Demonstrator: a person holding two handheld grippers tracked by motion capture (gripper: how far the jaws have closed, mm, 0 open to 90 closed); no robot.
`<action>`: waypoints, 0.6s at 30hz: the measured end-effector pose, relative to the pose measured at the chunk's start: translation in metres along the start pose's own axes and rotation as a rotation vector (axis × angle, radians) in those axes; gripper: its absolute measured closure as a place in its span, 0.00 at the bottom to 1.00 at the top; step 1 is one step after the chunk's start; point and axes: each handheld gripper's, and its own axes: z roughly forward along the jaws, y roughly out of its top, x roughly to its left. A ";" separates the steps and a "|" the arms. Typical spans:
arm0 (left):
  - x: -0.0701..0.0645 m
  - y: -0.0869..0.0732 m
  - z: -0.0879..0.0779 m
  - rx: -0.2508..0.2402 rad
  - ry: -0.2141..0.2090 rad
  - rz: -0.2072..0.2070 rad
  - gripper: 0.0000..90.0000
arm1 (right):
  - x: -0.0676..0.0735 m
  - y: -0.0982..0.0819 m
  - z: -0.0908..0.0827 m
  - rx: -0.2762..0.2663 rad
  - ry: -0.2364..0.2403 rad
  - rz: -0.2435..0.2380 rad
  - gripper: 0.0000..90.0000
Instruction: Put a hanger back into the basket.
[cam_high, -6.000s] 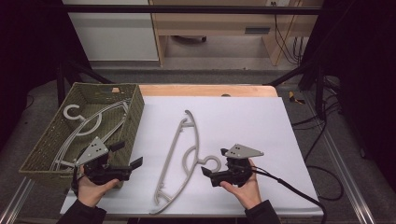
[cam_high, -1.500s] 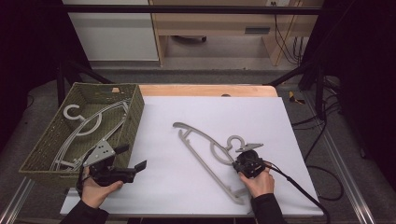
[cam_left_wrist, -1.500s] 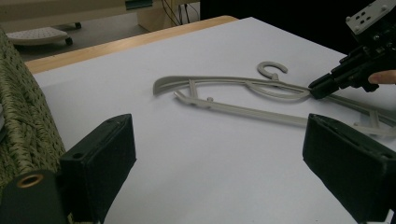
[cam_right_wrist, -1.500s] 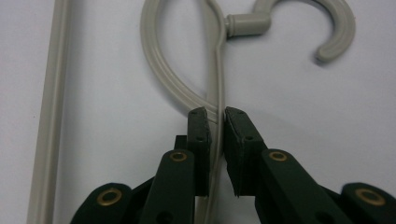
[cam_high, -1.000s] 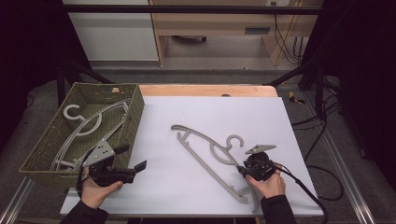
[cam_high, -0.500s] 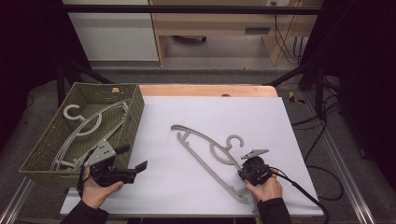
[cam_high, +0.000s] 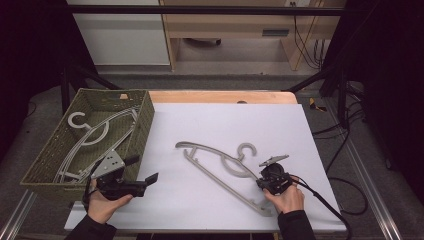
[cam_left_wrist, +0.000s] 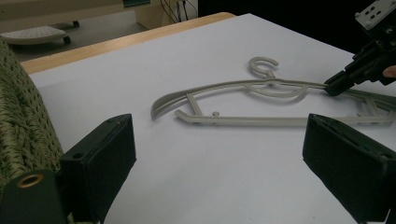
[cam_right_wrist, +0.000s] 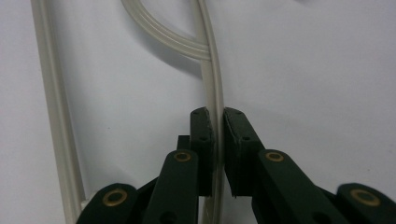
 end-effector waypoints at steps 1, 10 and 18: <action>0.000 0.001 0.000 -0.003 -0.002 0.000 0.10 | -0.001 0.001 -0.001 -0.007 0.005 0.004 0.92; -0.007 0.011 -0.001 0.012 -0.035 0.021 0.10 | -0.006 0.004 -0.016 -0.089 0.121 -0.091 0.92; -0.011 0.034 0.003 0.057 -0.058 0.057 0.10 | 0.007 0.009 -0.028 -0.098 0.185 -0.234 0.92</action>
